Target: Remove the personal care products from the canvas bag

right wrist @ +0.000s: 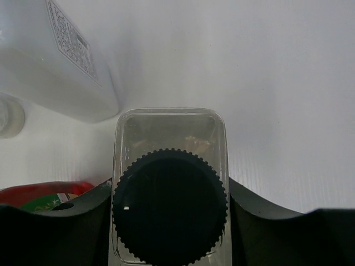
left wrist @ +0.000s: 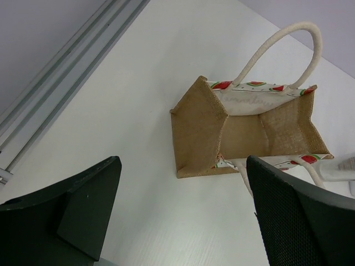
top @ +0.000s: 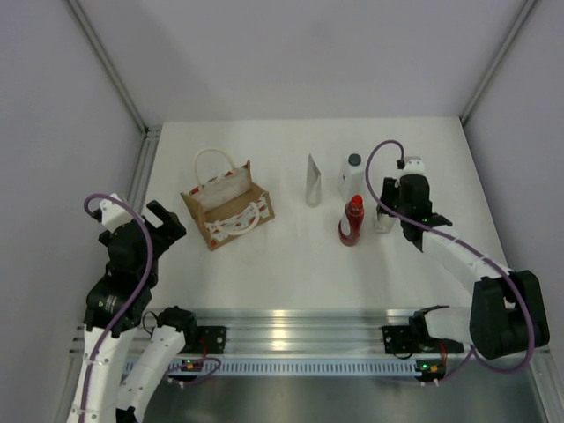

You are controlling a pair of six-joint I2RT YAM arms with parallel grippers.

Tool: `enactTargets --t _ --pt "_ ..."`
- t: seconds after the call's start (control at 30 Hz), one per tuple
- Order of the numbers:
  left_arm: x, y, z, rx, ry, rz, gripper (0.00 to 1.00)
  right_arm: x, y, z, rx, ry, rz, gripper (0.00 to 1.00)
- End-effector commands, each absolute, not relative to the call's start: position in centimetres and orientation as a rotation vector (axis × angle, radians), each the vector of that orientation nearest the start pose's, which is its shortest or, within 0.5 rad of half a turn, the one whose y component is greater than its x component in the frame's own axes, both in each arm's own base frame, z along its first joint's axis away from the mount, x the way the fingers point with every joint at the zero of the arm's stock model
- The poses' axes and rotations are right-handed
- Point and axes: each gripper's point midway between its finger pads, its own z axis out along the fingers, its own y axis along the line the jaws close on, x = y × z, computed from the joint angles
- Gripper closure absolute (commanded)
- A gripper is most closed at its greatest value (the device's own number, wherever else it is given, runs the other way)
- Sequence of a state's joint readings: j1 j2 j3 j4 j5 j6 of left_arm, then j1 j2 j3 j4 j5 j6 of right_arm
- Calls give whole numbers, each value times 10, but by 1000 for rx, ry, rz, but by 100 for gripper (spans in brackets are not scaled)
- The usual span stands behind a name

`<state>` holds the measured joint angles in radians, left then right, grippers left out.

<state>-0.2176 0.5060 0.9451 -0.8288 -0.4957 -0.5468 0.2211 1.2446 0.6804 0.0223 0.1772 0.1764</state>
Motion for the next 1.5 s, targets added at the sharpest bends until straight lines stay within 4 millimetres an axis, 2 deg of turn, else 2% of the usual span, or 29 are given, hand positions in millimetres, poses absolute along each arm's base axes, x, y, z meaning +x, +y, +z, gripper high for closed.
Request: enactTargets --t 0.0,0.03,0.07,0.2,0.33,0.43,0.47,0.5,0.53,0.6,0.67,0.7,0.73,0.93,1.13,1.17,1.3,1.33,1.47 --pt "199 24 278 -626 1791 -18 2 389 69 192 75 1824 90 87" --pt "199 24 278 -624 1792 -19 2 388 69 190 73 1827 86 82" --pt "199 24 278 -623 1794 -19 2 387 69 188 70 1830 83 72" --pt "199 24 278 -624 1793 -23 2 387 71 184 79 1847 87 57" --pt "199 24 278 -623 1792 -20 2 384 72 189 77 1844 94 46" --pt "199 24 279 -625 1790 -21 2 380 73 197 73 1849 97 30" --pt "199 24 279 -626 1789 -24 2 378 73 208 71 1831 101 17" --pt "199 24 280 -625 1788 -24 2 375 71 207 66 1843 91 9" --pt "199 24 280 -625 1787 -22 2 372 70 215 66 1826 95 1" --pt "199 25 280 -627 1786 -19 2 366 66 218 76 1834 77 1" --pt "199 25 281 -628 1784 -16 2 358 63 232 99 1812 92 0" --pt "199 26 282 -627 1782 -14 2 352 63 230 98 1837 96 1" --pt "199 26 283 -629 1781 -9 2 346 66 240 88 1818 125 1" --pt "209 25 281 -624 1819 18 2 311 69 266 53 1814 193 0" --pt "221 16 271 -562 1903 31 2 286 64 270 17 1836 181 1" --pt "222 12 269 -542 1920 18 2 281 62 265 7 1859 168 0" --pt "228 -1 264 -476 1968 -3 2 268 44 258 40 1907 72 0" --pt "229 -1 264 -470 1971 0 2 265 44 263 58 1892 82 0" --pt "228 1 263 -437 1966 61 2 250 61 269 -7 1873 188 0"
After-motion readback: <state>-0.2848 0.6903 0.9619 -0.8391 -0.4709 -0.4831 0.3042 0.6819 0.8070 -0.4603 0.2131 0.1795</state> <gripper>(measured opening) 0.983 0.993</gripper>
